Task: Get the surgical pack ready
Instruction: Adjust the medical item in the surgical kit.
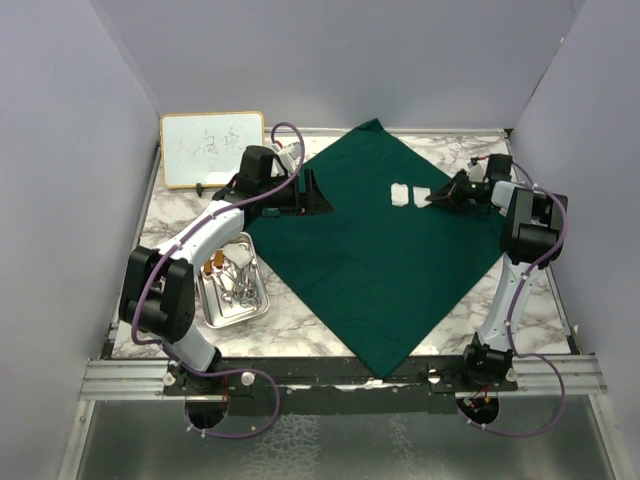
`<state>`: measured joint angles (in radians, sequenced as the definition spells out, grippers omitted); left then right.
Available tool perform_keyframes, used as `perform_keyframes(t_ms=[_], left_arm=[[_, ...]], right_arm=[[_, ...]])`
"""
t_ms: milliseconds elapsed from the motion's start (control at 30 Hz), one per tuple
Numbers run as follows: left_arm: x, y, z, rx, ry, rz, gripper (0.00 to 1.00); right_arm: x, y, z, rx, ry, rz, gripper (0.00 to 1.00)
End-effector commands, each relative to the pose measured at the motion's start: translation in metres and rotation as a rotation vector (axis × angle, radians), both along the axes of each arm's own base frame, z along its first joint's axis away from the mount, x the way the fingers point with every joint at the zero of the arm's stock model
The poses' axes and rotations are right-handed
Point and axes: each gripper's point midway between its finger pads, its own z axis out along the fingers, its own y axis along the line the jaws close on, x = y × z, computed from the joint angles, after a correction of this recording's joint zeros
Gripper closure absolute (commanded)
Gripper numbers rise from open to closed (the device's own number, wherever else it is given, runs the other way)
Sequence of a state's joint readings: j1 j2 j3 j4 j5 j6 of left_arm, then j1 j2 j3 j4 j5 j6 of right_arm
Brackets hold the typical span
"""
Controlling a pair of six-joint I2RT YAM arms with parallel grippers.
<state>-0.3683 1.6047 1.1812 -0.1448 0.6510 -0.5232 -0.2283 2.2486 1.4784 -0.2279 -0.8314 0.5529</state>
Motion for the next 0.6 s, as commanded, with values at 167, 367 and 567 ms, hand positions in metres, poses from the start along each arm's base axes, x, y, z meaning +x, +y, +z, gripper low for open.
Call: perform_keyframes(t_ms=[167, 367, 567], left_arm=[[-0.001, 0.002, 0.013, -0.02, -0.039, 0.0, 0.25], [-0.001, 0.001, 0.013, -0.024, -0.036, -0.003, 0.25], [-0.002, 0.001, 0.015, -0.027, -0.038, -0.004, 0.25]], right_arm=[[0.01, 0.0, 0.027, -0.019, -0.076, -0.003, 0.99], [0.008, 0.0, 0.045, -0.03, -0.107, -0.002, 0.99], [0.006, 0.004, 0.066, -0.021, -0.142, 0.004, 0.99]])
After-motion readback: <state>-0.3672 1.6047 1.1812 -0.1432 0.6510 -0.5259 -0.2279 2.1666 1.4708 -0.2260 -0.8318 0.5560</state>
